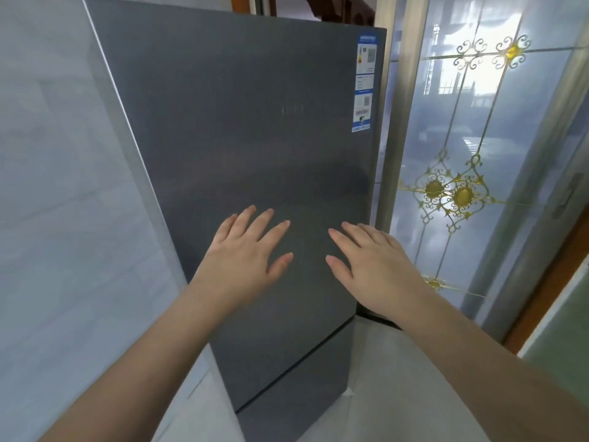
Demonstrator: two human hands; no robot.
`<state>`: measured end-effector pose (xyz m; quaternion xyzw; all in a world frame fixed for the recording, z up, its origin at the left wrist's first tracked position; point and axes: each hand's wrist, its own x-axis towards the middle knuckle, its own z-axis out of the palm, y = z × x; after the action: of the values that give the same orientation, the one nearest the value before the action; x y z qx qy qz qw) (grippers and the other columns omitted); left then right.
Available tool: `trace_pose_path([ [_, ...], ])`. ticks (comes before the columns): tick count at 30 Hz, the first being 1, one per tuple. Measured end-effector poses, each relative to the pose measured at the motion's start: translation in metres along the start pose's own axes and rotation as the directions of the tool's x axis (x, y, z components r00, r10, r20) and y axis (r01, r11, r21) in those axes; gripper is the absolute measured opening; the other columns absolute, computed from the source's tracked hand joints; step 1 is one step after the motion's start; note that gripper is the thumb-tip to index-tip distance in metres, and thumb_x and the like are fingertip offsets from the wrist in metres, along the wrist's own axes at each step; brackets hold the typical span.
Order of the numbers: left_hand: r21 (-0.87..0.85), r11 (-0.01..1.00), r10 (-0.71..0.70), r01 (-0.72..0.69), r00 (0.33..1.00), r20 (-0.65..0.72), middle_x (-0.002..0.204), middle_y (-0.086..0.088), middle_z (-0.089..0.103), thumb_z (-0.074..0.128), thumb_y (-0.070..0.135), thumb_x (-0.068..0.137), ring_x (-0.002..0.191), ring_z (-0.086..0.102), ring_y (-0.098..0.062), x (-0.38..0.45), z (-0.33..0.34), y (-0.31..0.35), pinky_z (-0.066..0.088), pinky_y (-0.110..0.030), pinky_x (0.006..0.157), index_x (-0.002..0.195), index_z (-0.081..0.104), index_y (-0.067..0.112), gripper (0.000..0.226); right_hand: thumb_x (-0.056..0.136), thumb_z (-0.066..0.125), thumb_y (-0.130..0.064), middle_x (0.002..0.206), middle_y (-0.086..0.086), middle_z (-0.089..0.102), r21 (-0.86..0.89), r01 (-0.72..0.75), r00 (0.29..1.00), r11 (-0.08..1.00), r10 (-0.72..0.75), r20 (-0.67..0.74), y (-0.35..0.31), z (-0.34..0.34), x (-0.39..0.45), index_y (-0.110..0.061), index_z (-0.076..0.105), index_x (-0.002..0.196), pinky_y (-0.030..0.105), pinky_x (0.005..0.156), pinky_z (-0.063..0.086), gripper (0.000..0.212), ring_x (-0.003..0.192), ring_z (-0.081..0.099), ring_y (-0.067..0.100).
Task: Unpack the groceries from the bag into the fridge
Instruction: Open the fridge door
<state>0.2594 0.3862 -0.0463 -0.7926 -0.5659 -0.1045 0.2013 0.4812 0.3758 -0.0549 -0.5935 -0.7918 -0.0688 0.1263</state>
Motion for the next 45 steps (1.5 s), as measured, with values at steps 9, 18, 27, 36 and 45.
trace_pose_path([
  [9,0.124,0.964,-0.238,0.235,0.971,0.008,0.131,-0.012,0.061,0.035,0.053,0.089,0.124,0.055,-0.037,-0.004,0.007,-0.02,0.043,-0.053,0.101,0.131,0.061,0.018,0.061,0.098,0.018,-0.051,0.159,-0.001,0.024,0.125,0.346,0.938,0.93,-0.343,-0.047,-0.011,0.022,0.077,-0.027,0.023,0.152,0.038,0.119,0.008,0.059,0.147,0.016,0.02],
  [18,0.198,0.882,-0.427,0.428,0.903,-0.047,0.138,-0.005,0.056,0.037,0.055,0.091,0.129,0.051,-0.03,-0.002,0.006,0.003,0.041,-0.045,0.104,0.134,0.056,0.024,0.057,0.093,0.017,-0.051,0.154,0.004,0.037,0.197,0.586,0.81,0.786,-0.56,-0.173,-0.001,0.035,0.123,-0.022,0.038,0.147,0.043,0.116,0.021,0.064,0.143,0.03,0.026],
  [27,0.197,0.772,-0.588,0.604,0.797,-0.141,0.14,-0.006,0.054,0.04,0.051,0.092,0.132,0.048,-0.029,-0.035,0.015,0.002,0.025,-0.037,0.108,0.132,0.056,0.023,0.052,0.095,0.028,-0.045,0.151,0.005,0.041,0.142,0.728,0.678,0.67,-0.676,-0.288,-0.037,0.037,0.14,-0.02,0.044,0.143,0.049,0.114,0.029,0.056,0.14,0.035,0.028],
  [36,0.006,0.653,-0.707,0.757,0.613,-0.353,0.142,-0.008,0.053,0.039,0.042,0.093,0.135,0.043,-0.031,-0.053,0.015,-0.021,0.036,-0.047,0.111,0.129,0.056,0.017,0.047,0.097,0.043,-0.038,0.157,0.005,0.031,-0.106,0.865,0.429,0.49,-0.833,-0.349,-0.111,0.007,0.158,-0.021,0.04,0.145,0.053,0.118,0.012,0.052,0.146,0.021,0.031],
  [45,-0.178,0.622,-0.777,0.763,0.573,-0.261,0.142,-0.005,0.051,0.031,0.051,0.094,0.133,0.044,-0.026,-0.041,0.012,-0.053,0.033,-0.04,0.109,0.14,0.047,0.014,0.061,0.097,0.049,-0.04,0.162,0.011,0.008,-0.513,0.785,0.297,0.346,-0.938,-0.178,-0.166,-0.049,0.195,-0.018,0.013,0.153,0.049,0.117,-0.007,0.07,0.148,0.0,0.032],
])
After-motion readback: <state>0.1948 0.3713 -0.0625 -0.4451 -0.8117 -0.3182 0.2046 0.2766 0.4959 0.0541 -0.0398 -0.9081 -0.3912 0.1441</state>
